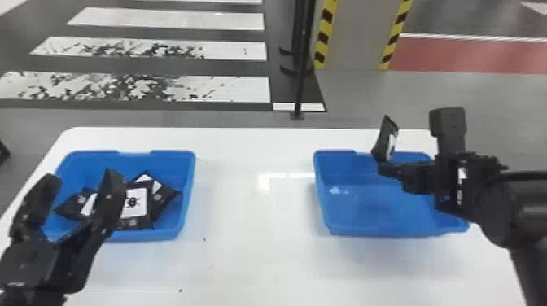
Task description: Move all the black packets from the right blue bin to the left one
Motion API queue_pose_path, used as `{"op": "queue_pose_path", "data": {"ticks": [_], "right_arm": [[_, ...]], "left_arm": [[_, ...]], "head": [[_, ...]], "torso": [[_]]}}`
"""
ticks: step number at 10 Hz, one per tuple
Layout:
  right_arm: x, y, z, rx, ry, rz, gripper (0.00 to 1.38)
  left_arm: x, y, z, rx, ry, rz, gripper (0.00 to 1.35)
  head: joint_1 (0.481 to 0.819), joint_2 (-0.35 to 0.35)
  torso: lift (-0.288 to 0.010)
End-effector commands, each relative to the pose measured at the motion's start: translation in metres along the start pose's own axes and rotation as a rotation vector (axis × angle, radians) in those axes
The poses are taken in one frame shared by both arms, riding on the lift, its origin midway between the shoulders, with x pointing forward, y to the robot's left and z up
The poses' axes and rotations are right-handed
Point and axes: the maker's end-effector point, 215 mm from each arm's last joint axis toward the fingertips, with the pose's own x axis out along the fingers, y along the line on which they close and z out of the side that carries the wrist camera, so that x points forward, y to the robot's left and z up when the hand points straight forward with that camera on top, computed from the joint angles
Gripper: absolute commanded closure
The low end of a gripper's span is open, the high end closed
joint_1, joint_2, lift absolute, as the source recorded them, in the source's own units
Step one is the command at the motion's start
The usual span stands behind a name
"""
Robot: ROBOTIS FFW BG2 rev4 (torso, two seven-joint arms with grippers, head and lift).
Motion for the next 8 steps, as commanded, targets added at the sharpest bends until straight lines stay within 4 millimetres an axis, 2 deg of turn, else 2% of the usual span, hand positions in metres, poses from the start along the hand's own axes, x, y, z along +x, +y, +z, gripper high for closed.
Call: {"op": "queue_pose_path", "data": {"ticks": [1, 2, 3, 4, 5, 7, 8], "right_arm": [[0.000, 0.044, 0.034, -0.108, -0.096, 0.100, 1.15], [-0.001, 0.085, 0.049, -0.178, -0.153, 0.191, 1.15], [-0.003, 0.129, 0.048, -0.231, -0.172, 0.289, 1.15], [-0.005, 0.174, 0.039, -0.272, -0.171, 0.381, 1.15], [-0.006, 0.209, 0.033, -0.312, -0.171, 0.446, 1.15], [-0.010, 0.260, 0.023, -0.374, -0.157, 0.541, 1.15], [-0.013, 0.284, 0.018, -0.403, -0.147, 0.582, 1.15]], "left_arm": [[0.003, -0.006, 0.002, 0.016, -0.008, -0.015, 0.17], [0.007, -0.011, 0.000, 0.015, 0.000, -0.033, 0.17], [0.010, -0.017, -0.006, 0.015, 0.020, -0.055, 0.17], [0.013, -0.023, -0.009, 0.021, 0.030, -0.076, 0.17], [0.018, -0.031, -0.015, 0.014, 0.051, -0.104, 0.17], [0.030, -0.063, -0.034, -0.022, 0.118, -0.202, 0.17], [0.033, -0.074, -0.045, -0.044, 0.159, -0.240, 0.18]], "head": [[0.695, -0.029], [0.695, 0.002], [0.695, 0.043], [0.695, 0.084], [0.695, 0.107], [0.695, 0.179], [0.695, 0.191]], "torso": [[-0.140], [-0.140], [-0.140], [-0.140], [-0.140], [-0.140], [-0.140]]}}
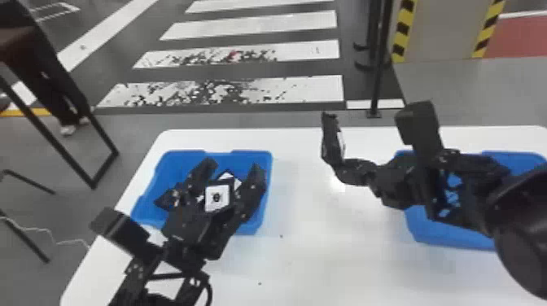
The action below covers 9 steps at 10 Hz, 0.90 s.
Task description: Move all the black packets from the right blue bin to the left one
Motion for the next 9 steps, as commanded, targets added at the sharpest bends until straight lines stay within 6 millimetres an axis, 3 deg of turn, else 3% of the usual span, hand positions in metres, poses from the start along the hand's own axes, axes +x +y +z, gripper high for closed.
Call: {"op": "queue_pose_path", "data": {"ticks": [1, 7, 9], "right_arm": [[0.014, 0.032, 0.005, -0.034, 0.011, 0.066, 1.15], [0.028, 0.117, 0.012, -0.058, 0.004, 0.223, 1.15], [0.030, 0.131, 0.010, -0.059, 0.012, 0.247, 1.15]], "left_arm": [[0.007, -0.011, -0.015, -0.031, 0.049, -0.031, 0.18], [0.006, -0.002, -0.034, -0.002, 0.125, -0.019, 0.18], [0.008, -0.006, -0.036, -0.019, 0.128, -0.028, 0.18]], "head": [[0.695, 0.195], [0.695, 0.287], [0.695, 0.312]], "torso": [[-0.140], [-0.140], [-0.140]]}}
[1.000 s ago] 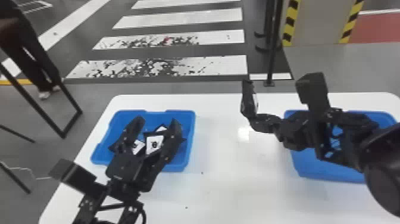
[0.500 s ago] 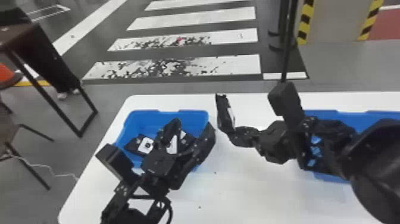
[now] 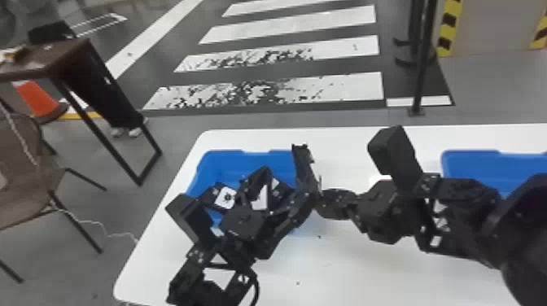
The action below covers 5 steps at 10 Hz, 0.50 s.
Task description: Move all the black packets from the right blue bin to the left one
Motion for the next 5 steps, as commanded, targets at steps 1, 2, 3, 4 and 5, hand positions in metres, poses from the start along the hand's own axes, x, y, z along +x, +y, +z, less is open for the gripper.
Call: {"op": "queue_pose_path", "data": {"ticks": [1, 2, 3, 4, 5], "right_arm": [[0.003, 0.007, 0.001, -0.003, 0.000, 0.017, 1.15], [0.005, 0.013, 0.001, -0.005, 0.001, 0.029, 1.15], [0.008, 0.020, 0.002, -0.009, 0.003, 0.045, 1.15], [0.011, 0.028, 0.000, -0.008, 0.007, 0.062, 1.15], [0.013, 0.033, -0.001, -0.006, 0.011, 0.073, 1.15]], "left_arm": [[0.002, -0.005, 0.000, -0.018, -0.002, -0.011, 0.18], [0.002, -0.006, -0.003, -0.028, 0.008, -0.013, 0.18], [0.002, -0.006, -0.004, -0.032, 0.009, -0.012, 0.18], [0.002, -0.005, -0.005, -0.029, 0.012, -0.011, 0.18], [0.001, -0.004, -0.007, -0.026, 0.020, -0.008, 0.18]], "head": [[0.695, 0.321], [0.695, 0.325], [0.695, 0.328], [0.695, 0.331], [0.695, 0.340]], "torso": [[-0.140], [-0.140], [-0.140], [-0.140], [-0.140]]}}
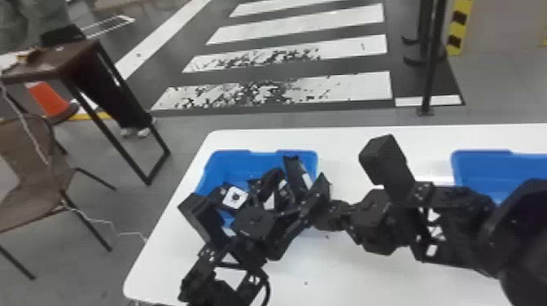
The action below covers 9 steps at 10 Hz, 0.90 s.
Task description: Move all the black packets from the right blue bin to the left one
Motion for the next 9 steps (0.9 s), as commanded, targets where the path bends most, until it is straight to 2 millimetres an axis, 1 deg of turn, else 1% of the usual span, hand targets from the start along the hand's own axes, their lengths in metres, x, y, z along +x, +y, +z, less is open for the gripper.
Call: {"op": "queue_pose_path", "data": {"ticks": [1, 2, 3, 5, 6, 7, 8, 9], "right_arm": [[0.002, 0.004, -0.002, 0.007, 0.003, 0.012, 1.15], [0.002, 0.005, -0.003, 0.010, 0.003, 0.014, 1.15], [0.002, 0.004, -0.003, 0.012, 0.005, 0.015, 1.15], [0.002, 0.005, -0.003, 0.016, 0.000, 0.018, 1.15], [0.003, 0.005, -0.002, 0.014, -0.004, 0.020, 1.15], [0.003, 0.005, 0.000, 0.013, -0.011, 0.019, 1.15], [0.003, 0.004, 0.000, 0.014, -0.011, 0.017, 1.15], [0.004, 0.001, -0.002, 0.016, -0.009, 0.013, 1.15]], "left_arm": [[-0.001, 0.003, -0.008, 0.002, 0.028, 0.007, 0.39], [-0.003, 0.007, -0.020, -0.005, 0.082, 0.018, 1.01], [-0.008, 0.017, -0.022, 0.027, 0.118, 0.043, 1.20], [-0.011, 0.025, -0.015, 0.073, 0.119, 0.065, 1.20], [-0.012, 0.027, -0.008, 0.084, 0.105, 0.072, 1.20], [-0.013, 0.029, -0.007, 0.084, 0.101, 0.077, 1.20], [-0.014, 0.029, -0.004, 0.086, 0.091, 0.079, 1.20], [-0.014, 0.029, 0.003, 0.091, 0.067, 0.081, 1.21]], "head": [[0.695, 0.350], [0.695, 0.350], [0.695, 0.350], [0.695, 0.350], [0.695, 0.350], [0.695, 0.350], [0.695, 0.350], [0.695, 0.350]], "torso": [[-0.140], [-0.140], [-0.140], [-0.140], [-0.140], [-0.140], [-0.140], [-0.140]]}}
